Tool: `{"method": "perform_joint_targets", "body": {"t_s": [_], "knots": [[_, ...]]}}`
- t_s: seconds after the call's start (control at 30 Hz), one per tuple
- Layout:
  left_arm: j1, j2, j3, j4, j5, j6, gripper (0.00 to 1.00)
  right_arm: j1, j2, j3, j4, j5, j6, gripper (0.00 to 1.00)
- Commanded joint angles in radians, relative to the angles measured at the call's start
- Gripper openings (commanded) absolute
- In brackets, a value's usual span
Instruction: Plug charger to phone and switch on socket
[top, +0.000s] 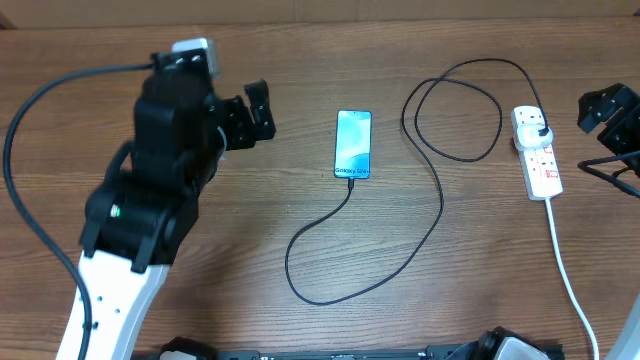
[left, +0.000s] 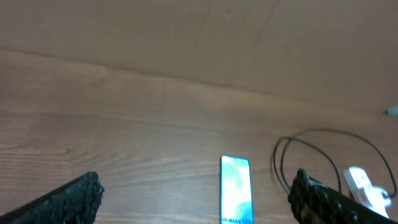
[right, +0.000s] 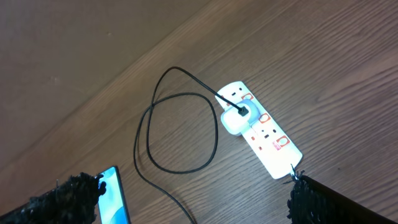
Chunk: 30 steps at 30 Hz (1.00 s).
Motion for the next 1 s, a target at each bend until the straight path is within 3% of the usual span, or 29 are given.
{"method": "perform_joint_targets", "body": {"t_s": [0.0, 0.17, 0.53, 0.97], "knots": [[0.065, -0.103, -0.179, 0.171, 0.047, 0.025, 1.0, 0.002, 0.002, 0.016, -0.002, 0.007, -0.001, 1.0], [0.158, -0.241, -0.425, 0.469, 0.166, 0.025, 1.0, 0.002, 0.002, 0.016, -0.002, 0.007, -0.001, 1.0], [0.22, -0.594, -0.9, 0.903, 0.166, 0.026, 1.0, 0.002, 0.002, 0.016, -0.002, 0.007, -0.001, 1.0], [0.323, -0.97, -1.25, 1.072, 0.167, 0.063, 1.0, 0.002, 0.002, 0.016, -0.002, 0.007, -0.001, 1.0]]}}
